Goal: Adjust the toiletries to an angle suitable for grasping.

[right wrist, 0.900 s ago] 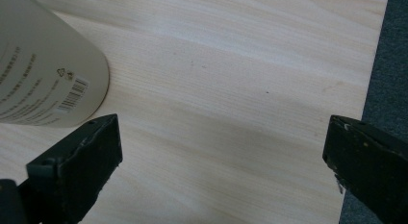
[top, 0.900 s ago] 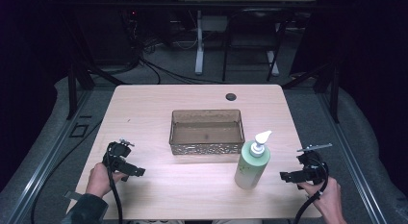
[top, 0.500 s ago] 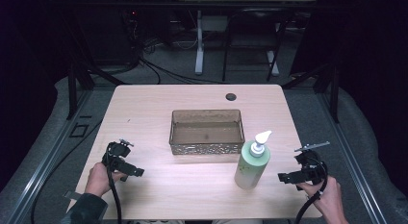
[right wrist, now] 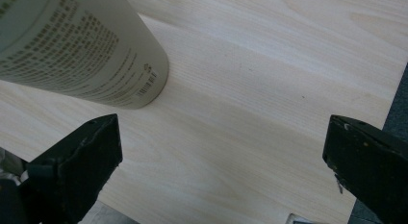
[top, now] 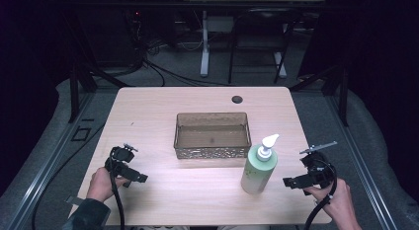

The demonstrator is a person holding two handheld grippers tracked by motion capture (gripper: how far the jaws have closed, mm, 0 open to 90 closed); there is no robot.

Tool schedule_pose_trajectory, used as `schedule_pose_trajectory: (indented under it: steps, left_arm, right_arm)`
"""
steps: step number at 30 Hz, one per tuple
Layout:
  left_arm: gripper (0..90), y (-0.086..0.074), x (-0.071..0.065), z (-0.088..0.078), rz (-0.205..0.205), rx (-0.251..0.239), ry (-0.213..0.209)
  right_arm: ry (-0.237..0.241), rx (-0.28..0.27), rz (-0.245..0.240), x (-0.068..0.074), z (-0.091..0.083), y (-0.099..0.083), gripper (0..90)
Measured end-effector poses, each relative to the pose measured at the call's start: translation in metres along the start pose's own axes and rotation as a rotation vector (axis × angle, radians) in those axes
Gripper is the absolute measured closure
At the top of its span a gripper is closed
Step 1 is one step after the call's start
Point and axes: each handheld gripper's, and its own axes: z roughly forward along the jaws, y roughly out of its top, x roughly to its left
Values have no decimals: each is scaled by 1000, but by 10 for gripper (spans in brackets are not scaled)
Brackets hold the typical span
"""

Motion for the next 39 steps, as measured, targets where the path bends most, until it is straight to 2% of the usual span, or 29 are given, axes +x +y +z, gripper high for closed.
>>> schedule_pose_trajectory:
  steps: [11,18,21,26,39]
  left_arm:
    - [1,0,-1,3,2,18,-5]
    - [1,0,-1,4,8,26,-2]
    - [1,0,-1,4,5,29,-4]
    - [1,0,-2,5,11,36,-6]
    - [1,0,-3,7,16,51,-24]
  right_arm:
    - [30,34,-49,11,-11,9,0]
    - [62,22,-65,24,-25,16,0]
    - [63,24,-94,29,-31,18,0]
    - [80,4,-115,38,-45,24,0]
    - [124,-31,-147,56,-68,43,0]
